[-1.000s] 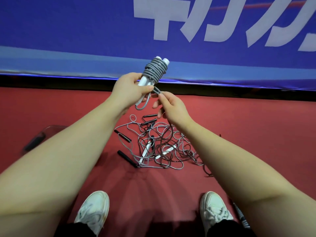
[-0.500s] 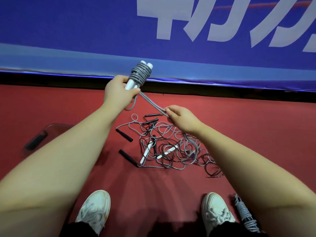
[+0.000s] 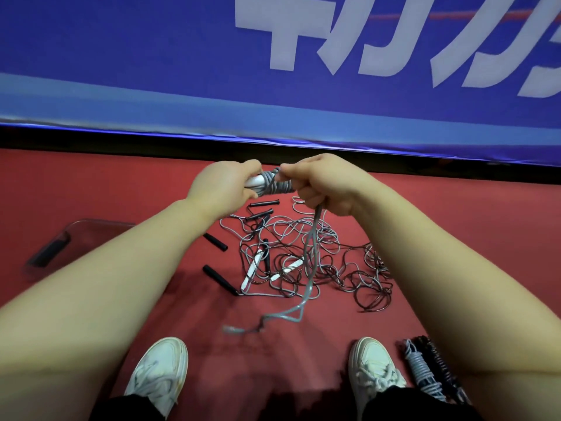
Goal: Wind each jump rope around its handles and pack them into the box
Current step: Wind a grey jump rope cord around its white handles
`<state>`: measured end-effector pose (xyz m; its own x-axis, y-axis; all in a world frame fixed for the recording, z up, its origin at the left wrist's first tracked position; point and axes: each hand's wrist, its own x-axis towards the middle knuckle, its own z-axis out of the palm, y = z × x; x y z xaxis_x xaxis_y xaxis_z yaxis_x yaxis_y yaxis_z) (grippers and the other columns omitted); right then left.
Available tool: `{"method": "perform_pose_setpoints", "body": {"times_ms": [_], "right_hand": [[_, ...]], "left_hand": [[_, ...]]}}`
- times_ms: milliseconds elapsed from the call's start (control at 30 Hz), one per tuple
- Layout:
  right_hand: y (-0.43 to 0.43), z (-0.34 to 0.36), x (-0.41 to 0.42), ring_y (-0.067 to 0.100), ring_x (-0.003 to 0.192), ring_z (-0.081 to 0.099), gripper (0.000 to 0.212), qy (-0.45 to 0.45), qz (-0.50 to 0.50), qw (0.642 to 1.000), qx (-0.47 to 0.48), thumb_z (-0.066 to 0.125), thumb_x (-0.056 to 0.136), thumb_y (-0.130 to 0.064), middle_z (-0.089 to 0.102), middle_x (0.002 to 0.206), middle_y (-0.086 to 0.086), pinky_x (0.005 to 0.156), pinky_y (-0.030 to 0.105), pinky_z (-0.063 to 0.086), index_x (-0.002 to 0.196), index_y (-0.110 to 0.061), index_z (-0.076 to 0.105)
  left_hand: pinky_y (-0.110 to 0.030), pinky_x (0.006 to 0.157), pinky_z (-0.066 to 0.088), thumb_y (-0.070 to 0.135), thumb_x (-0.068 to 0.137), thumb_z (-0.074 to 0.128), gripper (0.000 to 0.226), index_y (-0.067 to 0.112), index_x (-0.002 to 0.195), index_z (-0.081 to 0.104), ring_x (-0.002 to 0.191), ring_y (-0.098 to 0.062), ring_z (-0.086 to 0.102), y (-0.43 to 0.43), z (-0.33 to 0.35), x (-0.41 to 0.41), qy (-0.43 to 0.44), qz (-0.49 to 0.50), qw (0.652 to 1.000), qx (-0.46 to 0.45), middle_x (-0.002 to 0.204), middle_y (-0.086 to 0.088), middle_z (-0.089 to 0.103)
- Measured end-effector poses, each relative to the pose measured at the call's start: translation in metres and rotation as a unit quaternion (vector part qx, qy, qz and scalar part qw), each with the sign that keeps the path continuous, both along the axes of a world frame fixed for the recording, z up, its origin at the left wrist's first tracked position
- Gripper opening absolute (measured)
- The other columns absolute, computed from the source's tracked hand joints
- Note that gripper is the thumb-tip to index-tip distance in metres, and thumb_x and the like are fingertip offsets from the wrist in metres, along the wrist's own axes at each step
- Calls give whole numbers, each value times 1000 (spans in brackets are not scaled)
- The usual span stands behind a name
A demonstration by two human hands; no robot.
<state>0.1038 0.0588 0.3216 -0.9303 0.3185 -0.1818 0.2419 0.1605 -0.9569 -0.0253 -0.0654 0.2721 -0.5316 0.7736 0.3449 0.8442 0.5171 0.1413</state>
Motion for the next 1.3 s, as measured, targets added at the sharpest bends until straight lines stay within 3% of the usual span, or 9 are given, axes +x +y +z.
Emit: {"method": "perform_pose_setpoints", "body": {"times_ms": [67,133,233,433,633,733,933,1167,1300], "right_hand": [[1,6,3,7,42,21,19,-20,3,1000,1,50,95,-16,29,50,-5,39,18,17,85,-4,61],[4,10,6,12,46,29,20,-49,-17,979,198,53,93,-20,38,57,-1,41,22,24,90,-6,66],[16,6,8,16,67,49,24,-52,-7,842,537,54,93,-34,56,79,-1,57,26,33,101,-16,67],[46,-15,15,18,95,56,34,12,87,733,675,56,87,-47,59,100,-2,61,27,28,103,-21,70],[80,-40,27,19,88,58,31,-2,131,845,519,52,91,-39,57,87,0,80,35,46,87,-13,69],[80,-48,35,3,64,52,22,-1,127,950,287,58,91,-26,57,69,-5,68,23,45,74,-13,61],[57,-57,28,4,42,24,28,67,126,989,29,36,100,-17,31,52,-8,41,16,21,73,-9,41],[33,-61,4,7,42,31,24,101,30,985,140,33,103,-25,37,55,-3,43,20,27,87,-17,49],[28,-58,2,5,57,44,22,60,48,938,338,43,100,-23,47,64,-11,61,25,36,99,-11,61]], "left_hand": [[-36,69,41,29,86,66,35,14,116,54,96,-34,58,1,0,4,11,-25,999,-34,102,-12,66],[-35,69,39,30,85,66,35,15,114,54,96,-33,58,4,0,8,9,-52,996,-68,101,-11,66],[-33,67,36,32,85,65,33,14,111,54,93,-31,57,8,0,18,-2,-94,988,-126,99,-10,65],[-32,57,27,34,78,74,29,18,92,54,67,-14,44,13,-5,39,-93,-209,951,-207,67,13,46],[-21,56,38,29,71,80,29,29,81,52,61,-5,54,11,12,52,-223,-232,940,-108,71,8,63],[-27,56,44,21,71,82,29,26,80,54,58,-7,58,9,21,58,-330,-224,916,-36,68,8,69],[-32,61,43,16,70,79,44,25,102,49,74,-29,66,16,33,53,-449,-198,857,159,77,-10,73],[-26,63,53,1,81,69,31,11,110,64,72,-23,65,25,19,25,-474,-108,827,283,93,-16,71],[-19,57,51,3,78,73,38,11,114,66,64,-7,62,22,8,18,-451,-66,845,281,92,-6,70]]}}
